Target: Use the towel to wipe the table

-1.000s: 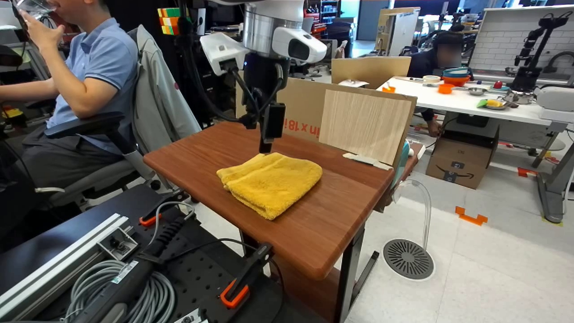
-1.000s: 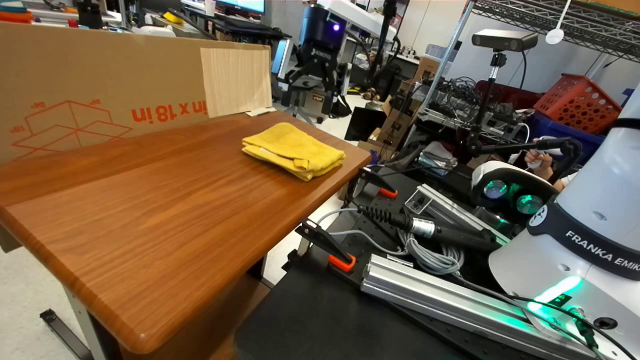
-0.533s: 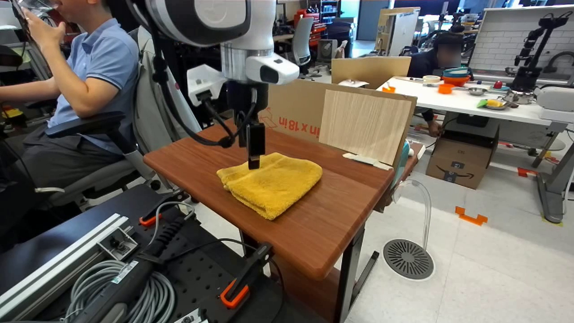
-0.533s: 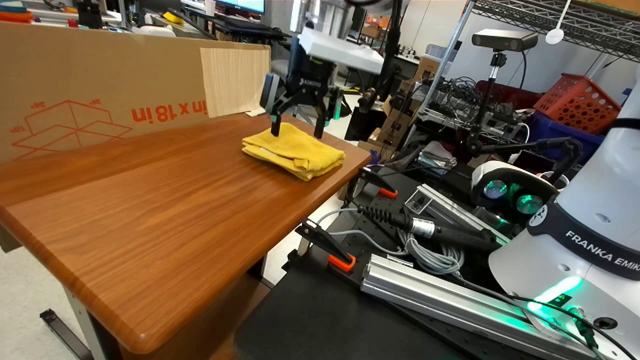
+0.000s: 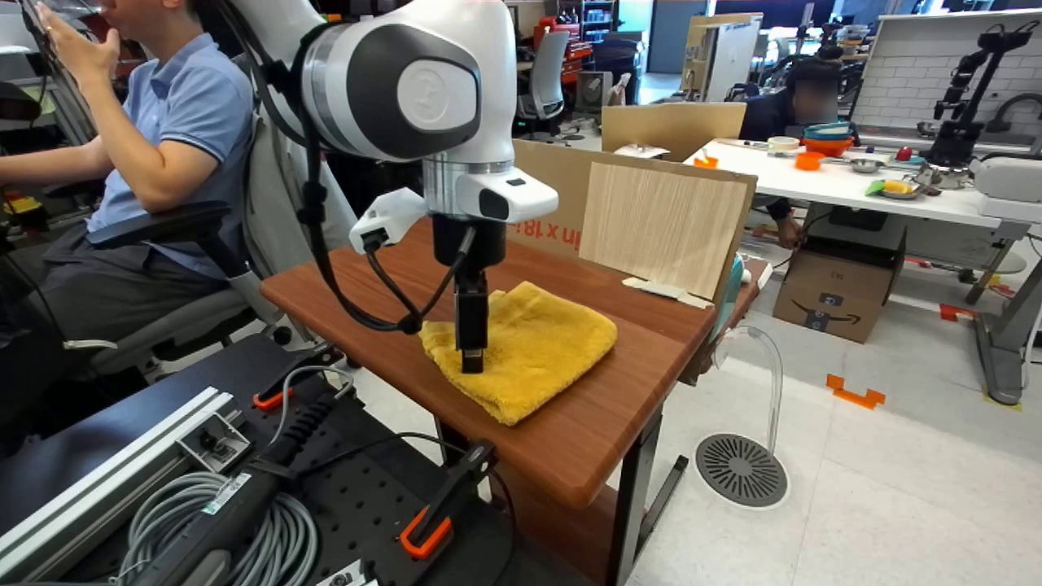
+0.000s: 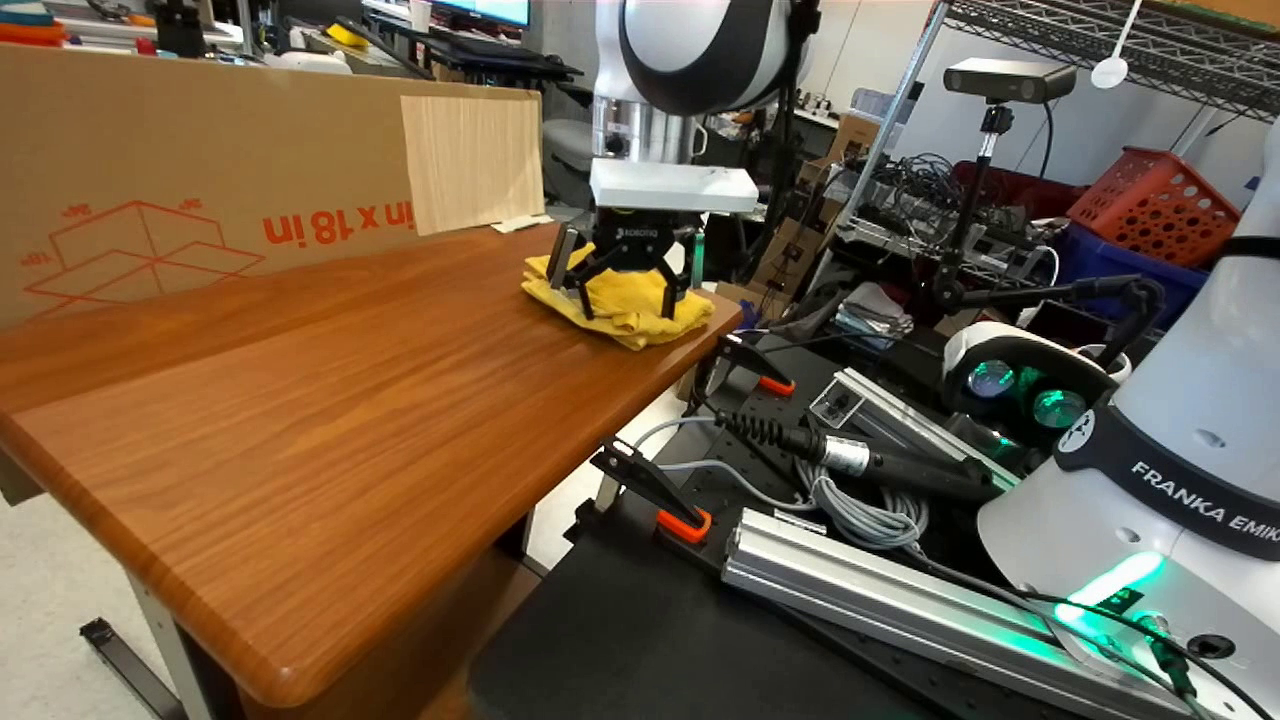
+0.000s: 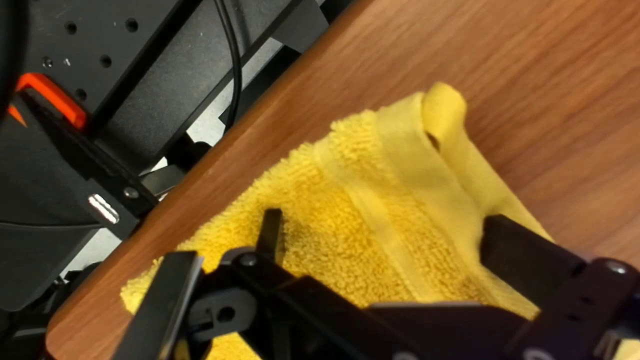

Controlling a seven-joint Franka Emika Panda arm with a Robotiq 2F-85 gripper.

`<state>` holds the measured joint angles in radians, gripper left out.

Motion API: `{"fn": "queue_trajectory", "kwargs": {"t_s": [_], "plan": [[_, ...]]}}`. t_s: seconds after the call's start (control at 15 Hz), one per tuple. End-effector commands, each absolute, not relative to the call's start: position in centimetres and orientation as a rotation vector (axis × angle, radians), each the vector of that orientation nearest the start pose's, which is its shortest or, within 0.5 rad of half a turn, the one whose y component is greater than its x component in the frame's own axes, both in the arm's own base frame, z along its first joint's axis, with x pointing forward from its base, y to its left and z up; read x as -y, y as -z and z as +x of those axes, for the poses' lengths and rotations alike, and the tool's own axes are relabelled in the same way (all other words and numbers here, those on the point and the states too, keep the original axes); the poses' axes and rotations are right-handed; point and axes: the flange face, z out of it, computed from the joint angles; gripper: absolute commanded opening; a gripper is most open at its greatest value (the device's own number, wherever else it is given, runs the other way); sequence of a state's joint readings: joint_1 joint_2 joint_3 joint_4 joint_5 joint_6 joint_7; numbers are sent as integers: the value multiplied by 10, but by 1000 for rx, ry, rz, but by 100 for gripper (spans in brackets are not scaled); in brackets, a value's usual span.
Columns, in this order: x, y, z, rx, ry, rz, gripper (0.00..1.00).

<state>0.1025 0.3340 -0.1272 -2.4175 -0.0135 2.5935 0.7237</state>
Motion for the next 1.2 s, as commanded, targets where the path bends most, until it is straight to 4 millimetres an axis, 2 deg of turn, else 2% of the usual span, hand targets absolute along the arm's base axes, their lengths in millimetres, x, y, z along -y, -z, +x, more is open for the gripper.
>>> {"fn": "queue_trajectory", "kwargs": {"t_s": [0.0, 0.2, 0.4, 0.6, 0.93, 1.13], "plan": [[37, -147, 487, -1196, -224, -2960, 100], [25, -139, 501, -1056, -220, -2899, 100], [-3, -135, 522, -913, -314, -2794, 100], [-35, -127, 533, -814, -334, -2795, 100], [-92, -114, 534, -655, -354, -2864, 100], [-131, -120, 517, -505, -321, -2927, 100]]}}
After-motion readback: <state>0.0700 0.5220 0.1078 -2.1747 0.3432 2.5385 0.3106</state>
